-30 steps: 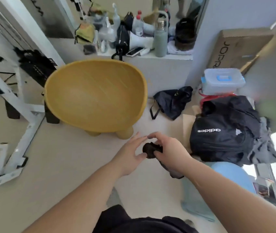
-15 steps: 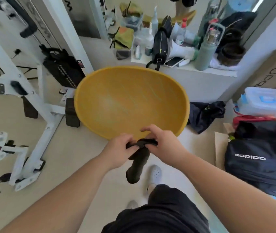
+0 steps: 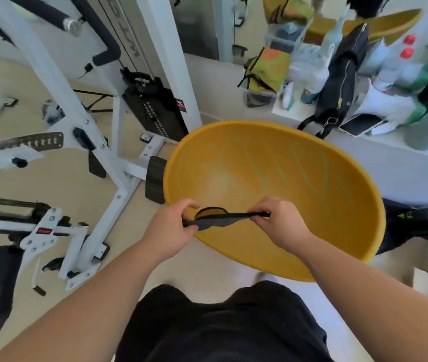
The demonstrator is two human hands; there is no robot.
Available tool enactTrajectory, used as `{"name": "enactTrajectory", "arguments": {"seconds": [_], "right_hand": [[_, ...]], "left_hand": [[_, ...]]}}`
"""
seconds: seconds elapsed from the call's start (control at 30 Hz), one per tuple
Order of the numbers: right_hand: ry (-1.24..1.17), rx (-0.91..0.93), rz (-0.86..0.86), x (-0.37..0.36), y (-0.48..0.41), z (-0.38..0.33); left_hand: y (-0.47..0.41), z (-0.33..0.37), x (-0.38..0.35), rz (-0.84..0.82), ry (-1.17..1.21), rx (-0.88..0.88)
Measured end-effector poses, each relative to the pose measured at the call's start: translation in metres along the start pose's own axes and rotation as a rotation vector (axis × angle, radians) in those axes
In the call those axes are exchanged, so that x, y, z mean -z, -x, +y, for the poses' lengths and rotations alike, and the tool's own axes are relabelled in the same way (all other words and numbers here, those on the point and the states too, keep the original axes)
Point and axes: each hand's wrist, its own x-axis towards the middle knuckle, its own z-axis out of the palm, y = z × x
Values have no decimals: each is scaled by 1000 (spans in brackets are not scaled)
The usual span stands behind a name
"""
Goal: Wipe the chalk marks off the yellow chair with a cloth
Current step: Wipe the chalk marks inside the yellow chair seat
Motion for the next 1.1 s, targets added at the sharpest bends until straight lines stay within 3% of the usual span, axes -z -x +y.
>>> {"name": "enactTrajectory", "arguments": {"seconds": [0.13, 0.37, 0.5, 0.63, 0.77, 0.87, 1.0, 1.1], "right_hand": [[-26, -164, 49, -36, -49, -1], [-60, -695, 360, -152, -73, -18], [-159, -1038, 487, -207, -57, -27], [-175, -1167, 719, -223, -48, -7], [-276, -1160, 943, -239, -75, 40], [-322, -1129, 906, -278, -111, 86], [-342, -1131, 724, -362, -147, 153], [-356, -1122, 702, -412, -159, 187]], "left_hand": [[-73, -41, 12, -92, 119, 87], [-176, -123, -6, -551, -92, 19], [-196, -141, -45, -751, -196, -21], [-191, -155, -98, -856, -87, 5], [-202, -170, -151, -837, 117, 78], [-224, -197, -191, -721, 111, 71], [-266, -252, -250, -779, -252, -99], [-293, -282, -266, -621, -521, -375]]}}
